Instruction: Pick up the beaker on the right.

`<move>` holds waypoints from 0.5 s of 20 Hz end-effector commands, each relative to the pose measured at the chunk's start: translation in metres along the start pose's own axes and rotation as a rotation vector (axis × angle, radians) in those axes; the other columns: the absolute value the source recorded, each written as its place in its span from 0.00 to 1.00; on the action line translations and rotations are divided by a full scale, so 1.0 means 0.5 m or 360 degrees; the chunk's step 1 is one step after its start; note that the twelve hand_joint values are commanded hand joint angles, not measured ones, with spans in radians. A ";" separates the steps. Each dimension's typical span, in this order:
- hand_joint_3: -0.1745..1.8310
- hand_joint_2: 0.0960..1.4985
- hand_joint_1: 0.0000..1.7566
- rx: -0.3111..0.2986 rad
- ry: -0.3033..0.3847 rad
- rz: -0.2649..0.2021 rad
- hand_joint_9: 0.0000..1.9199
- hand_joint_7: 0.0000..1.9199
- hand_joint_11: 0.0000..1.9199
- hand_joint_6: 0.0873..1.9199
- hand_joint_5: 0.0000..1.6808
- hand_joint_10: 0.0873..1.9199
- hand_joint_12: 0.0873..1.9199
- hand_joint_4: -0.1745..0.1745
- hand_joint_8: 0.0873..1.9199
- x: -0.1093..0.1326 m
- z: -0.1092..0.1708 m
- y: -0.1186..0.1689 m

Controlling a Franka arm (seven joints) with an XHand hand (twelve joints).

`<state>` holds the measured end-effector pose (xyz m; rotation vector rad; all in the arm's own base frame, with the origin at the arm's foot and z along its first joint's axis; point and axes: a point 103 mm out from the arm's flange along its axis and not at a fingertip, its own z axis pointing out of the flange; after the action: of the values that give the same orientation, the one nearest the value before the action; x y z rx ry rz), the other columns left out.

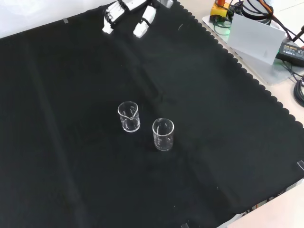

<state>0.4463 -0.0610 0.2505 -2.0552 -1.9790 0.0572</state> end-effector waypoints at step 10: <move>0.41 0.39 0.42 0.0059 0.0180 -0.0381 0.08 0.06 0.00 0.00 0.13 0.31 0.44 0.35 0.26 0.089 0.141 0.209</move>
<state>0.4945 -0.0501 0.2239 -1.9507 -2.0581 -0.0149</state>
